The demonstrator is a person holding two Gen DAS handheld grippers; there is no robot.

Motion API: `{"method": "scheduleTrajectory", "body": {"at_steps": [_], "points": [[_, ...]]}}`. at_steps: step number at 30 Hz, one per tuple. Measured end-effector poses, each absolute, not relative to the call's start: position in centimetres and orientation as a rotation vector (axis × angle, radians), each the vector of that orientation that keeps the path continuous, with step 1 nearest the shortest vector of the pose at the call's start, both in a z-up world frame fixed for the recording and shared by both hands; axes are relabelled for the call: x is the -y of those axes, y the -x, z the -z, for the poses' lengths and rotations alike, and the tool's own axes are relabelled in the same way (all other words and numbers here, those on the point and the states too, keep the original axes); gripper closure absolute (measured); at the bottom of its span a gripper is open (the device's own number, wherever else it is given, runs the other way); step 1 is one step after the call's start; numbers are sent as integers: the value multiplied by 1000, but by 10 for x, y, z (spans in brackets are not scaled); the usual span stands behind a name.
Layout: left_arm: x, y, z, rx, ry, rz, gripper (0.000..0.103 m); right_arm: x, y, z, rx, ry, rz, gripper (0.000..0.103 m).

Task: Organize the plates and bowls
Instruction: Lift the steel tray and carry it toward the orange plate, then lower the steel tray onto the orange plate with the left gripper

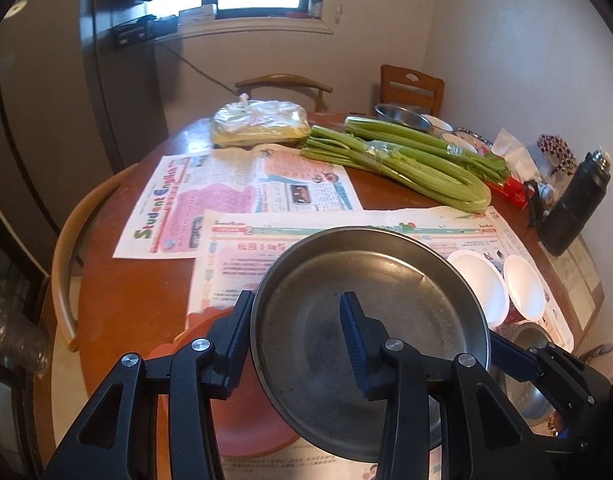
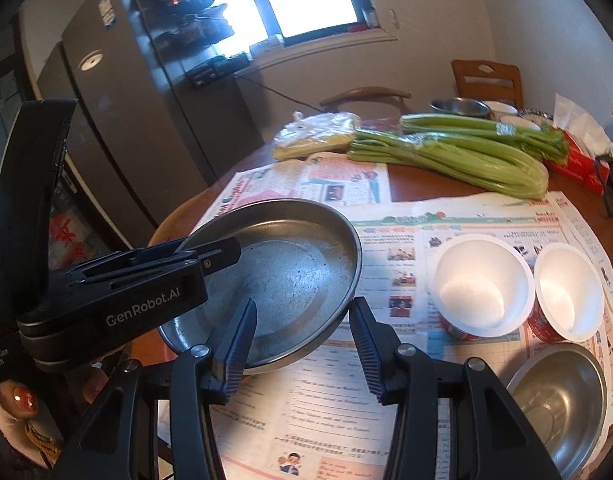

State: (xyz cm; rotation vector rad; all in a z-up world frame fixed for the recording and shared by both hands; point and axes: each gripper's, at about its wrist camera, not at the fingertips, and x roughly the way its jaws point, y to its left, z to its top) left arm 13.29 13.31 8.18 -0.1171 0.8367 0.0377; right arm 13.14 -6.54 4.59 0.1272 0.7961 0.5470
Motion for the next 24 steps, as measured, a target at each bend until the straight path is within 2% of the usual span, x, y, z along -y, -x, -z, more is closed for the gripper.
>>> {"method": "scheduleTrajectory", "body": {"at_steps": [7, 24], "points": [[-156, -112, -75, -843, 146, -79, 59, 41, -118, -51, -788, -71, -598, 54], [-188, -97, -21, -939, 229, -145, 58, 5, -114, -14, -877, 16, -688, 54]]}}
